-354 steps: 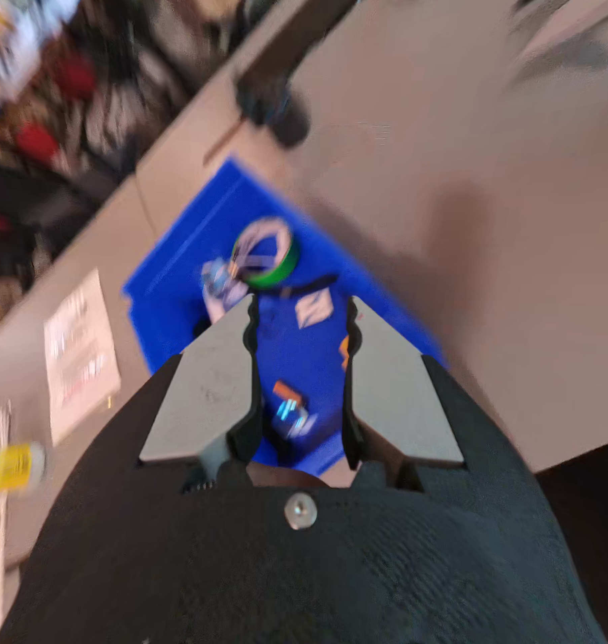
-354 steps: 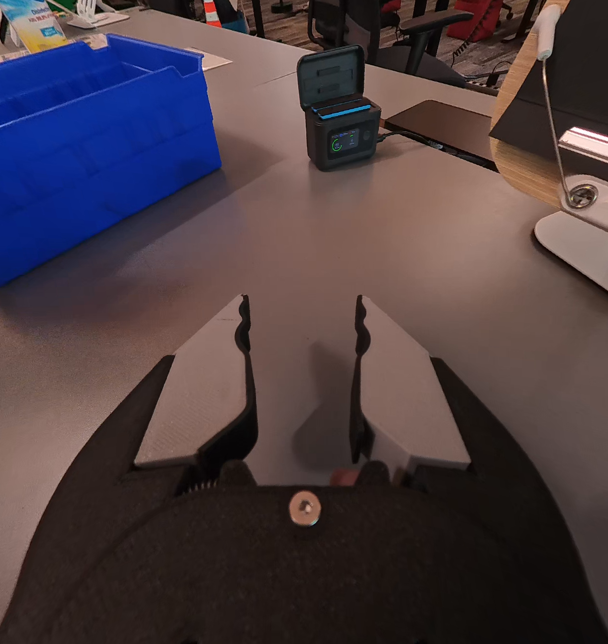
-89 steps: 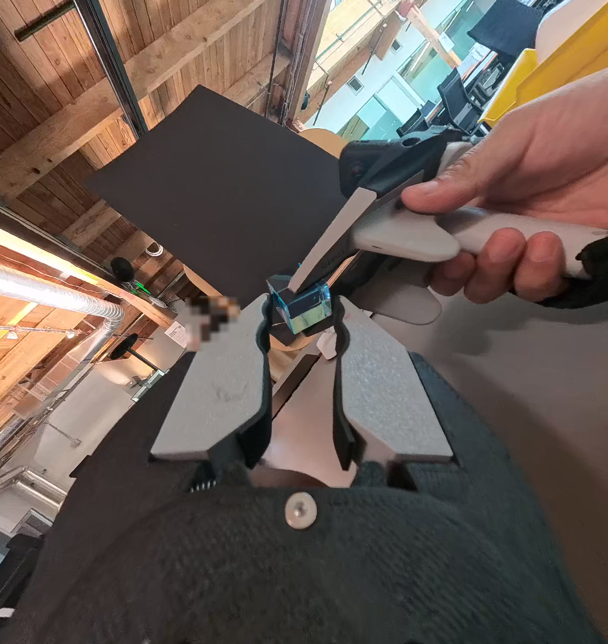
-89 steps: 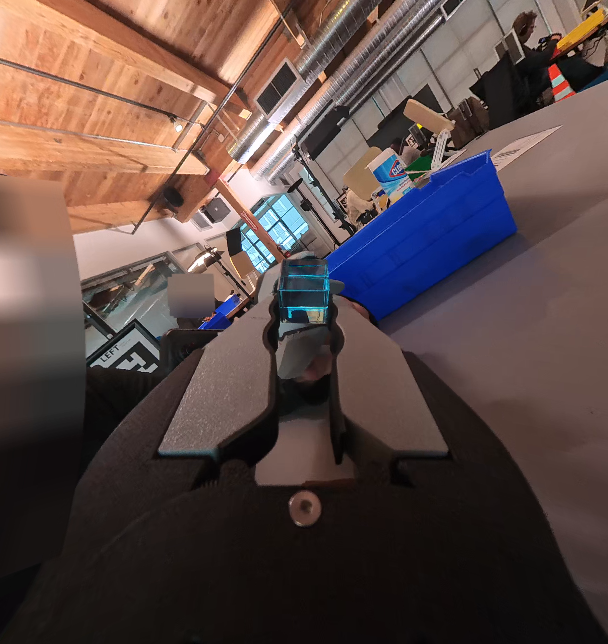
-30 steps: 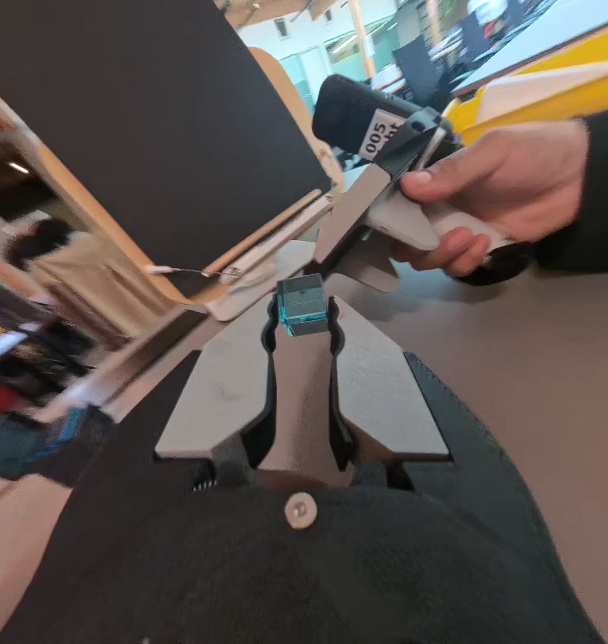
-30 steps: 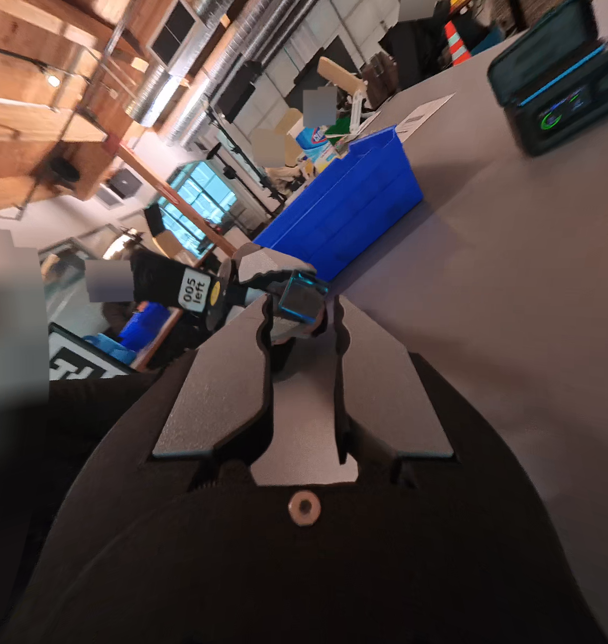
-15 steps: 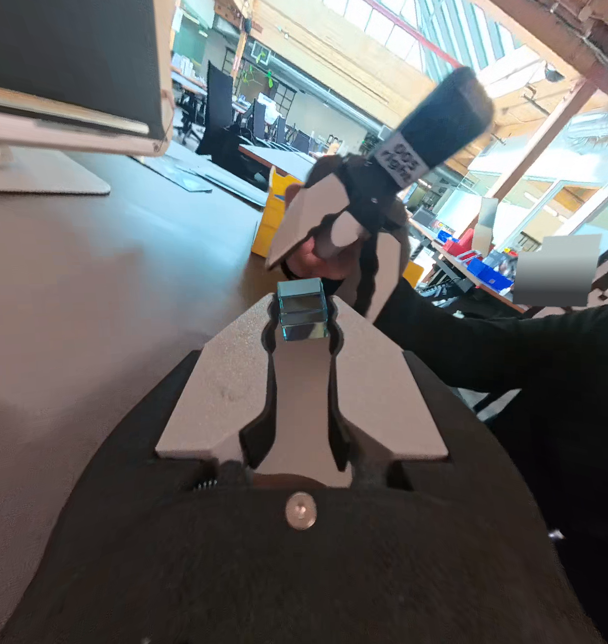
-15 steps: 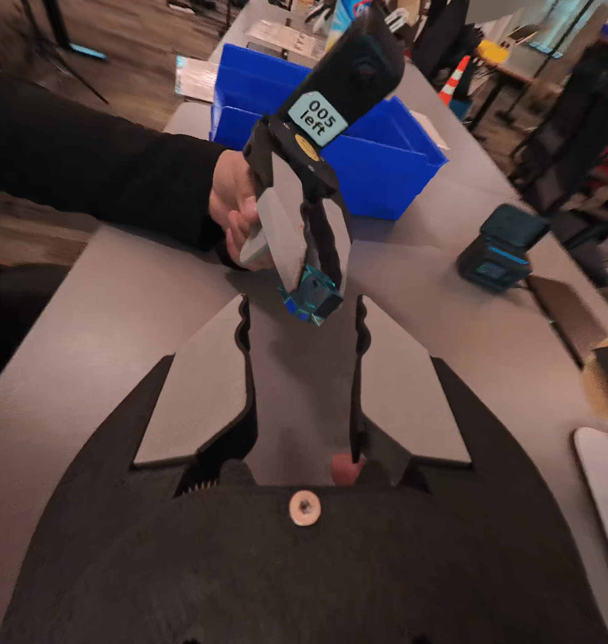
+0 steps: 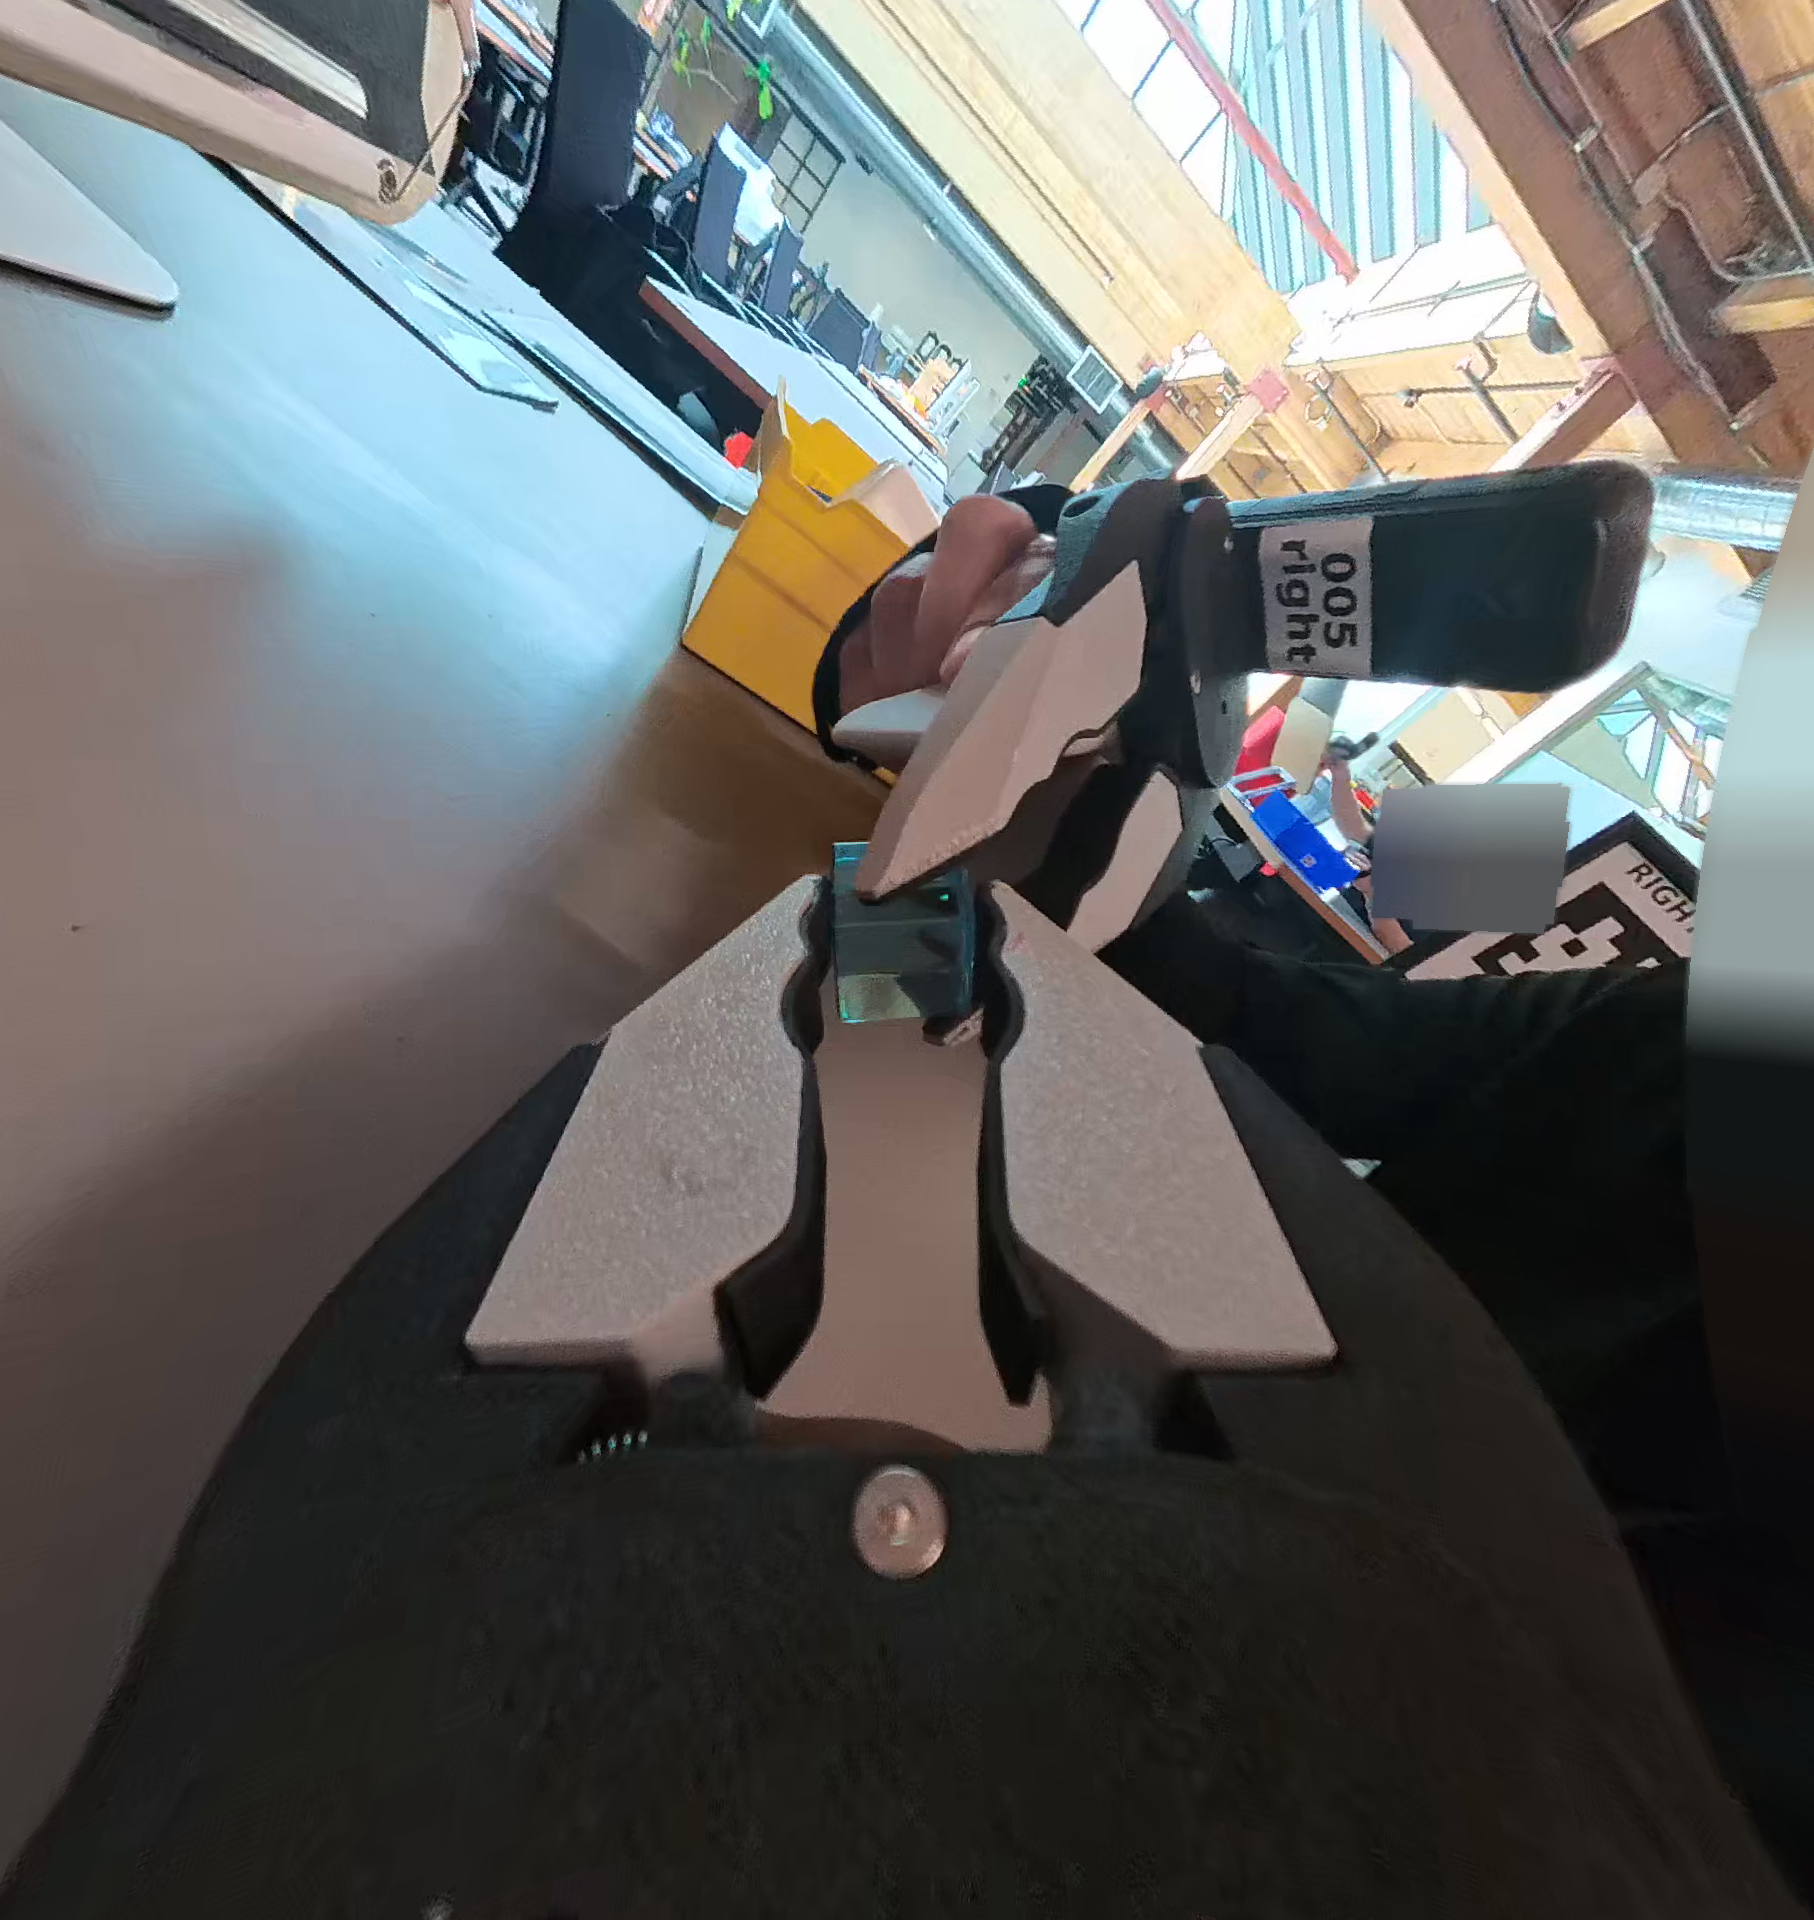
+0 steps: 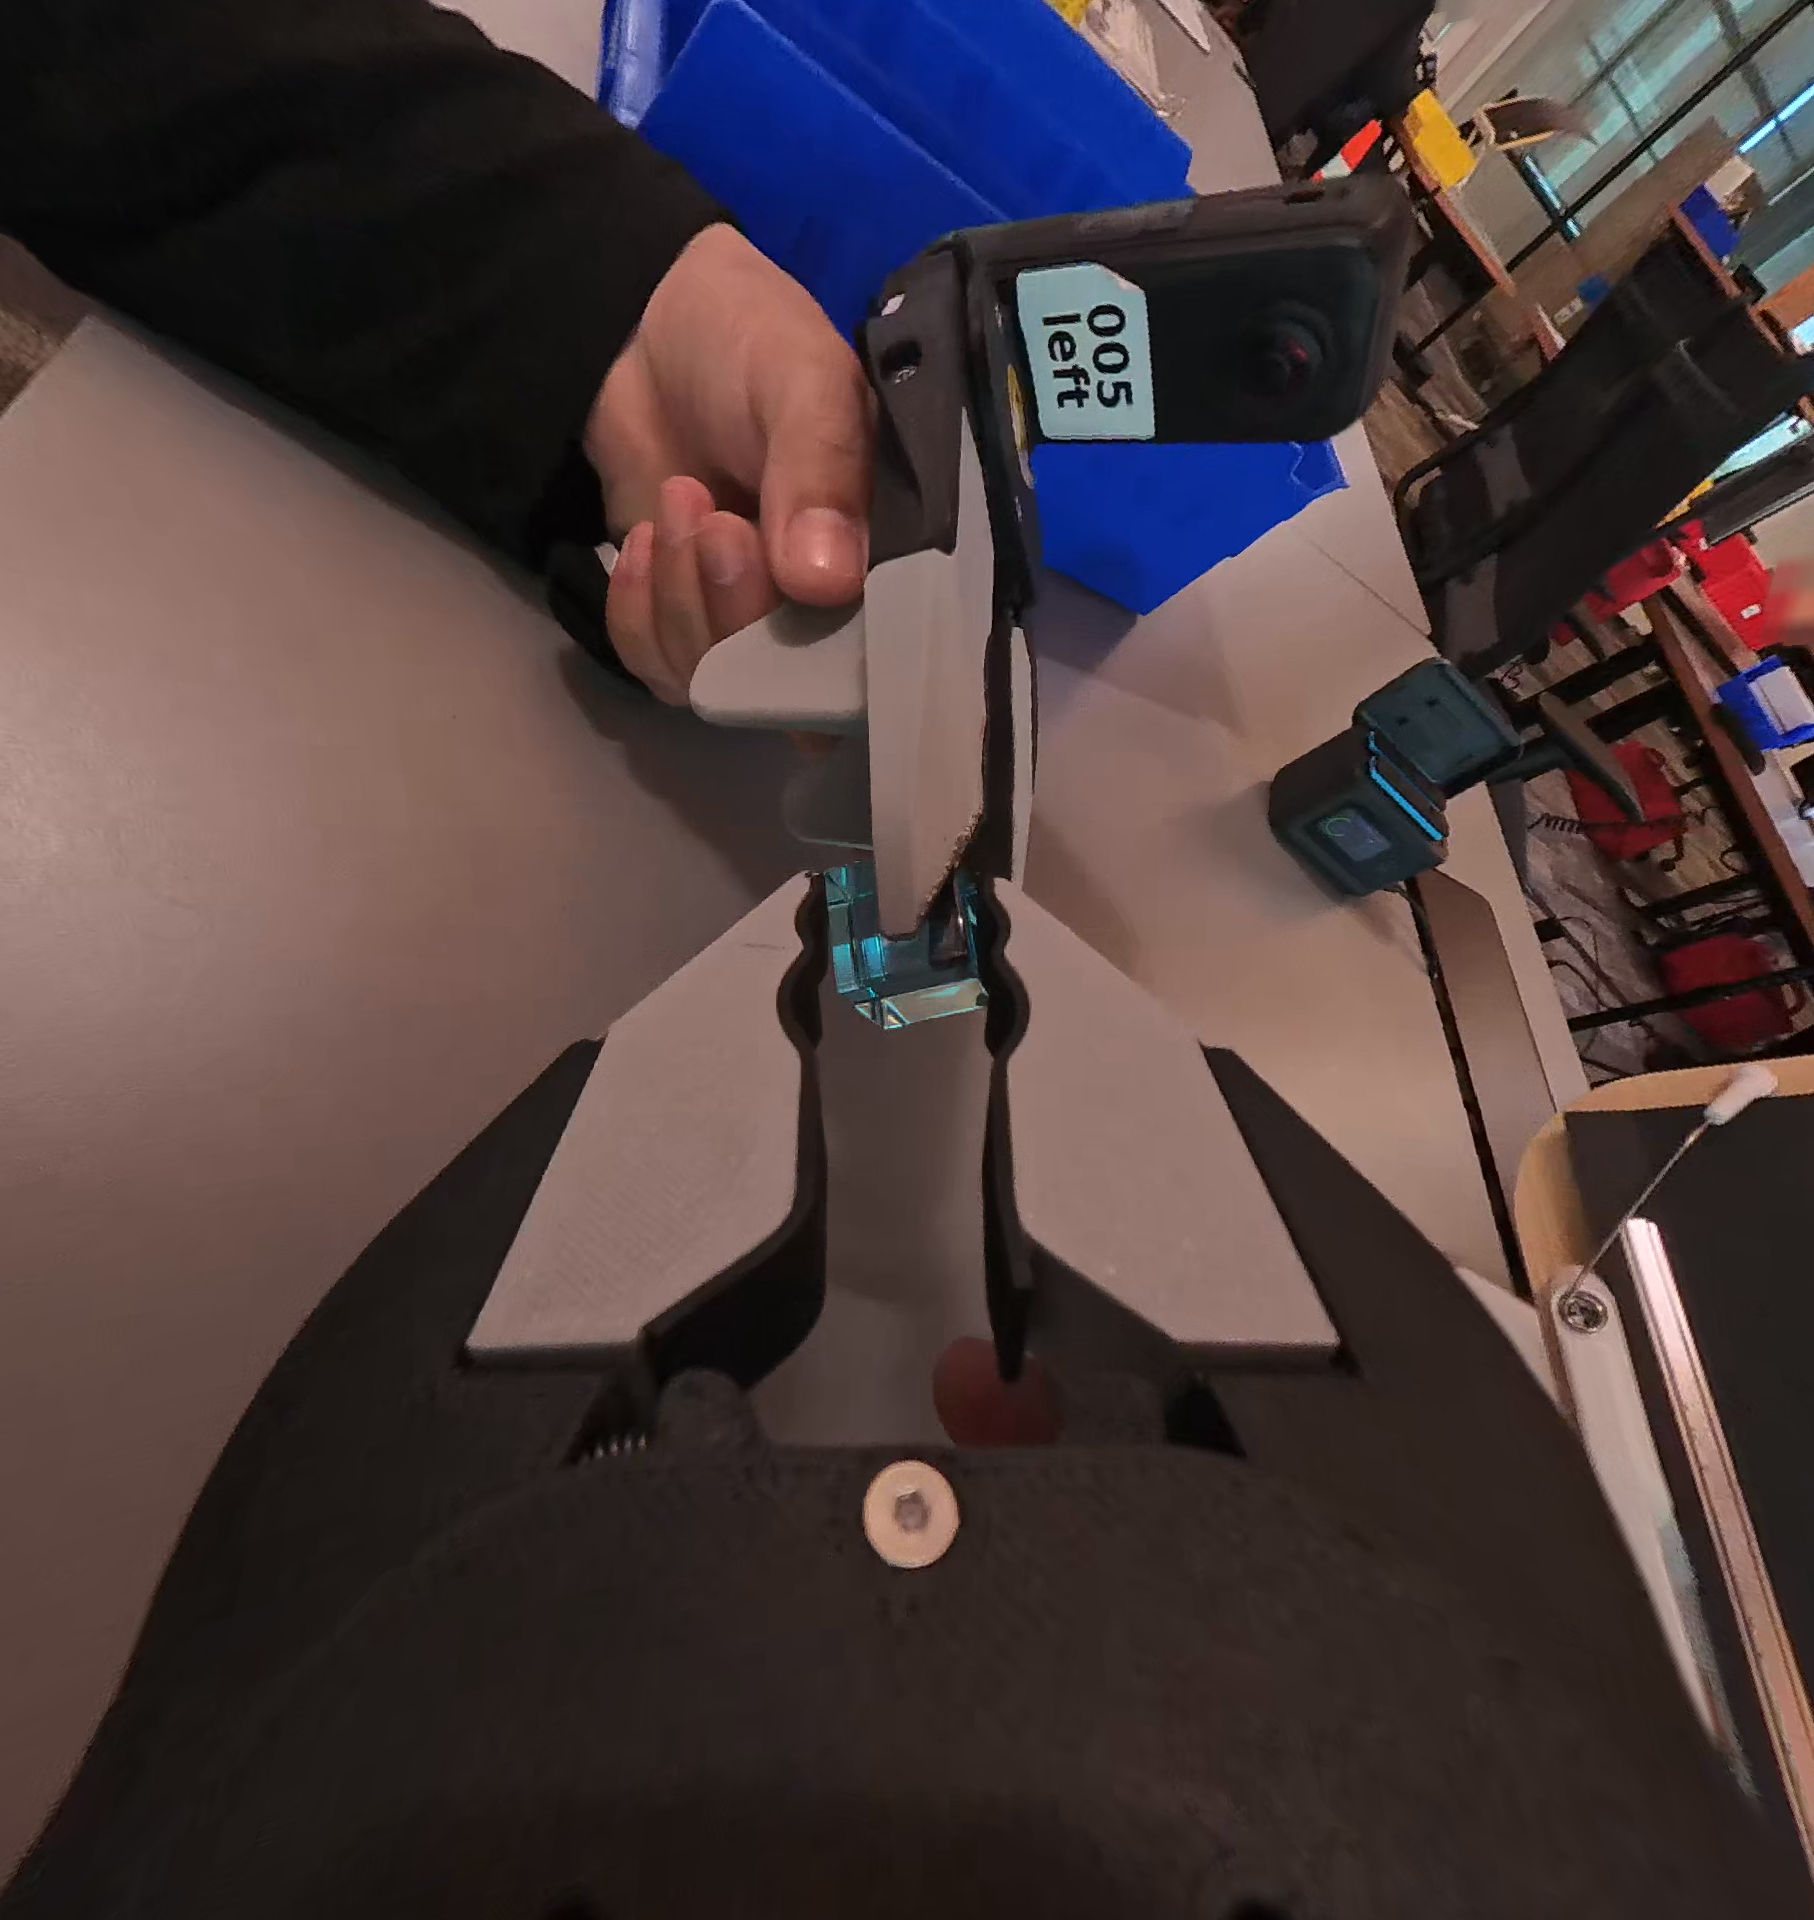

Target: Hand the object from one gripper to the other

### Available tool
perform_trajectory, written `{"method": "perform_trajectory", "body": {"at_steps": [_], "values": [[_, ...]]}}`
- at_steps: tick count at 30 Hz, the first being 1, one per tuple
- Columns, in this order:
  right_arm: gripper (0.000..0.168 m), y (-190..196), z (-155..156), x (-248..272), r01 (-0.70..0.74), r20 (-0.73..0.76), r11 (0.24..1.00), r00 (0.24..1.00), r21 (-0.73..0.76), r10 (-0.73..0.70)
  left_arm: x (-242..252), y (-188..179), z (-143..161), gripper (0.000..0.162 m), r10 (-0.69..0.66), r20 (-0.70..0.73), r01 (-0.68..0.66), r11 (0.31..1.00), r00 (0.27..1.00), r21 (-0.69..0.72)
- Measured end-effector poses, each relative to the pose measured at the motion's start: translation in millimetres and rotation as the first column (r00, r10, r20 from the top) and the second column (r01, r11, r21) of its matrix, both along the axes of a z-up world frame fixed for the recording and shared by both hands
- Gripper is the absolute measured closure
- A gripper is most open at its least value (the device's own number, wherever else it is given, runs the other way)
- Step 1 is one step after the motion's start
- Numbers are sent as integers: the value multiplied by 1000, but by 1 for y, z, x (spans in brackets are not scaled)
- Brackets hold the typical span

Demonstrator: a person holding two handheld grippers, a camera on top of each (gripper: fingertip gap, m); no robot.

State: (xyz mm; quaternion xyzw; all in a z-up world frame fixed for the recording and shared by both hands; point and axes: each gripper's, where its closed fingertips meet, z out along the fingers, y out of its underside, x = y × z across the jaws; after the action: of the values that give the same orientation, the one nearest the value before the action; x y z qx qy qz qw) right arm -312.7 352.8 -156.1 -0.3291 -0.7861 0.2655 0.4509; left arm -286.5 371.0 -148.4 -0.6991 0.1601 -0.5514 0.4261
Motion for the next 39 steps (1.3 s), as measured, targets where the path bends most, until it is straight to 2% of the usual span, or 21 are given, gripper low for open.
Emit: {"method": "perform_trajectory", "body": {"at_steps": [2, 5, 8, 10, 12, 14, 16, 18, 22, 25, 27, 29, 32, 34, 36, 39], "values": [[144, 5, 5, -1, 35, -1, 996, 999, -77, -35, -3, 4, 4, 137, 37, 1, -37, 999, 999, 24], [145, 30, 14, -3, 145, -6, 959, 989, -244, -151, -19, 18, 9, 135, 187, -89, -173, 974, 978, 144], [145, 47, 24, -1, 176, 26, 822, 981, -541, -193, -30, 24, 19, 134, 338, -184, -263, 903, 923, 339], [145, 57, 33, 1, 163, 22, 696, 978, -699, -208, -35, 30, 14, 131, 456, -314, -274, 833, 833, 481], [145, 56, 35, 3, 136, 52, 570, 985, -810, -162, -35, 33, 12, 123, 591, -416, -218, 719, 691, 660], [145, 54, 34, 5, 118, 71, 469, 991, -875, -117, -25, 31, 9, 124, 684, -455, -86, 601, 570, 795], [144, 49, 30, 6, 115, 97, 419, 993, -901, -64, -14, 29, 4, 123, 747, -468, 55, 505, 472, 861], [144, 45, 23, 8, 139, 136, 432, 990, -891, -39, -6, 28, 0, 123, 779, -462, 136, 450, 423, 883], [144, 37, 13, 14, 156, 188, 475, 982, -866, 19, -6, 27, 2, 120, 777, -454, 131, 445, 436, 886], [144, 31, 12, 15, 148, 194, 460, 979, -876, 55, -2, 21, 5, 119, 758, -444, 146, 430, 477, 891], [144, 25, 7, 16, 152, 215, 456, 972, -877, 91, 3, 19, 3, 120, 758, -445, 182, 411, 477, 893], [144, 17, 3, 17, 150, 234, 459, 963, -876, 132, 7, 18, -3, 119, 753, -471, 223, 416, 459, 882], [145, 9, 3, 17, 140, 235, 442, 957, -886, 168, 8, 20, -11, 130, 776, -487, 296, 394, 400, 870], [144, 9, 2, 18, 145, 239, 424, 955, -894, 178, 8, 21, -12, 132, 791, -497, 339, 386, 356, 858], [144, 13, 11, 16, 121, 199, 383, 965, -916, 172, 4, 23, -3, 132, 812, -473, 299, 383, 343, 874], [141, 28, 30, 16, 63, 108, 354, 988, -933, 108, -13, 28, 21, 132, 866, -376, 178, 335, 329, 925]]}}
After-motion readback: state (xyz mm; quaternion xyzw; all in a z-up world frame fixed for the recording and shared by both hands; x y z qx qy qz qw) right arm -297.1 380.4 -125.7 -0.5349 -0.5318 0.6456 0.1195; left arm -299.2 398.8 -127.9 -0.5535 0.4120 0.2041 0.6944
